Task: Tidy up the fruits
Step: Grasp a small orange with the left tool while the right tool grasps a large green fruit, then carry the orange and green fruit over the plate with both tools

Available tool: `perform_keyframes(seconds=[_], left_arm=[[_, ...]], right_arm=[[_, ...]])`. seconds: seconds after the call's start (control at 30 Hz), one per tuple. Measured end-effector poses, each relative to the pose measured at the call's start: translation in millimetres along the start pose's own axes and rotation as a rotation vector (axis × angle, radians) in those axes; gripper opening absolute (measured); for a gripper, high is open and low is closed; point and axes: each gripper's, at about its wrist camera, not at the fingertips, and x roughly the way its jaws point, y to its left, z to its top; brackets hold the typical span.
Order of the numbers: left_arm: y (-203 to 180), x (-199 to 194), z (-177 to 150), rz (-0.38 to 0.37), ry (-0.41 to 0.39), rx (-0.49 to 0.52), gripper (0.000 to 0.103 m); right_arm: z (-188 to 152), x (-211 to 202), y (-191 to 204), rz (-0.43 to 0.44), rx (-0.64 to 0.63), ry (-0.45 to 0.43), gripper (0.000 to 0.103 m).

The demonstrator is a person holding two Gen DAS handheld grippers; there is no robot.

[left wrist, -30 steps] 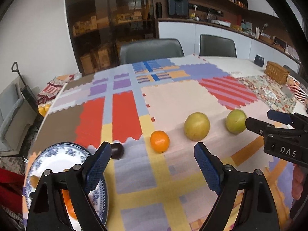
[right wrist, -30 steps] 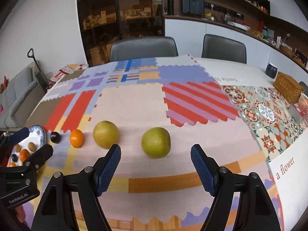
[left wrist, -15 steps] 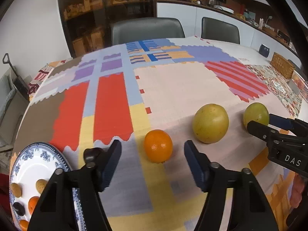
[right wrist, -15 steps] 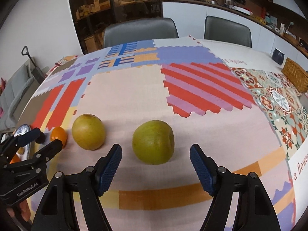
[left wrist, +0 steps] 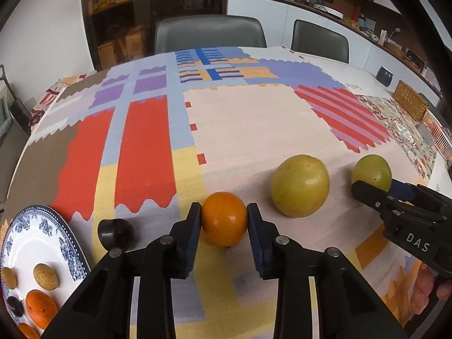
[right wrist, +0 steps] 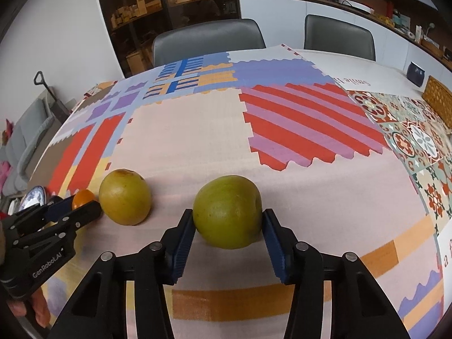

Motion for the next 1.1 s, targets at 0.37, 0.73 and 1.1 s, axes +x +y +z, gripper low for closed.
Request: perform_keyframes(seconds=[0.37,0.73,1.1], left_arm=[[-5.4,-41.6,-0.4,-0.023,-0.058,-0.014,0.032],[8.0,-97.3,-9.5,-0.030,-0.134,-0.072,0.032],[37.1,-153.0,-23.0,0.016,-0.227,-0.117,0.032]], right_arm=[[-0.8,-34.6,5.6,0.056,-0.012,-0.056,0.049],[-1.0,-90.5,39.3,0.137,-0.093,-0.139,0.049],[-4.0,-130.8,84.2,0.222,-0.166,-0.201,0.049]])
